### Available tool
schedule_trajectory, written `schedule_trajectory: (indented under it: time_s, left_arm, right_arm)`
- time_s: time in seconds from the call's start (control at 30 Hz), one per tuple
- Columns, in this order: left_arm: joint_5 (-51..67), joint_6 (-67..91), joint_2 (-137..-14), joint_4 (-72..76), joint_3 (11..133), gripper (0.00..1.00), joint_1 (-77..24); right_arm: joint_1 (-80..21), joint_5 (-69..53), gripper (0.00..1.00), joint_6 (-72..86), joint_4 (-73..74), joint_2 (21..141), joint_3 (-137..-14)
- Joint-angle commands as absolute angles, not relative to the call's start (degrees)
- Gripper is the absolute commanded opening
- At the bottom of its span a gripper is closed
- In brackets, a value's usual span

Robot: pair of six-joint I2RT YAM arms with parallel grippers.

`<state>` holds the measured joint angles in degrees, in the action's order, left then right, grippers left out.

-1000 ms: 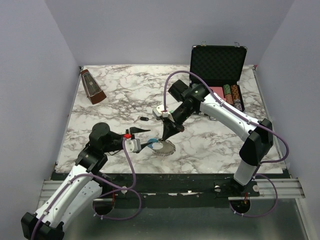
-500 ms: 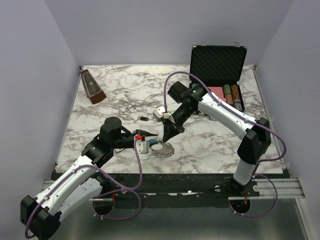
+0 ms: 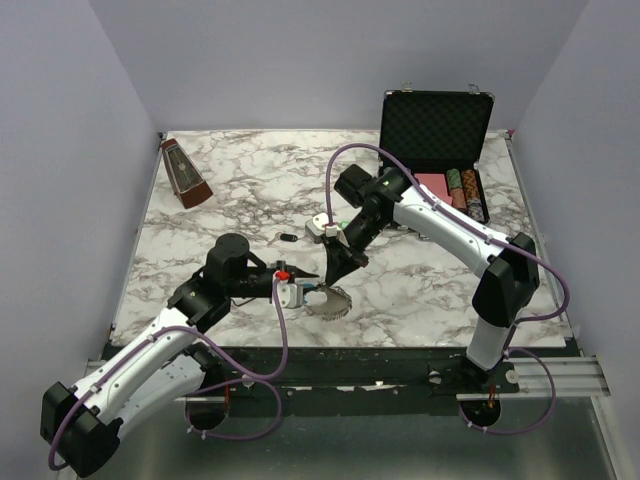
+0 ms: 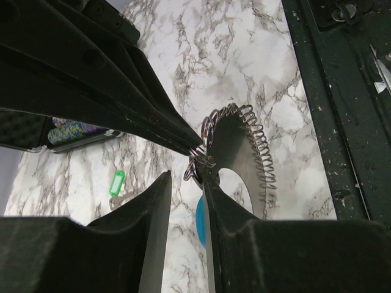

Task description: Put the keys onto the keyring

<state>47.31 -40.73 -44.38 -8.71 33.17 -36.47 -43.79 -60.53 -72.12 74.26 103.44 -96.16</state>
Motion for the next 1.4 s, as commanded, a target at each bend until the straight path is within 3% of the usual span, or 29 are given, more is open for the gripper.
schedule_trajectory:
  time_s: [0.0, 0.2, 0.3, 0.43, 1.03, 1.37]
  left_arm:
    - [48.60, -41.49, -44.65, -7.91, 34.19, 0.33, -37.18]
    - [48.78, -41.48, -45.00, -8.00, 34.19, 0.29, -37.71]
    - [48.60, -41.48, -45.09, -8.26, 34.19, 0.21, -37.97]
    - [47.99, -41.31, -44.65, -8.17, 34.01, 0.00, -38.14]
    - [41.14, -32.71, -38.41, -9.06, 31.38, 0.00, -39.02]
    - [36.39, -26.28, -36.21, -5.80, 30.15, 0.00, -39.29]
  right_arm:
    - [-43.77, -63.63, 0.01, -72.77, 75.59, 104.33, -97.73]
    - [-43.68, -63.63, 0.01, -72.42, 75.59, 104.76, -97.73]
    - [-43.68, -63.72, 0.01, -72.07, 75.67, 105.03, -97.91]
    - [-43.68, -63.55, 0.01, -71.46, 75.50, 105.29, -98.17]
    - [-39.47, -70.31, 0.01, -55.38, 67.60, 105.38, -96.60]
    - [-35.95, -75.49, 0.01, -28.43, 43.54, 102.22, -84.57]
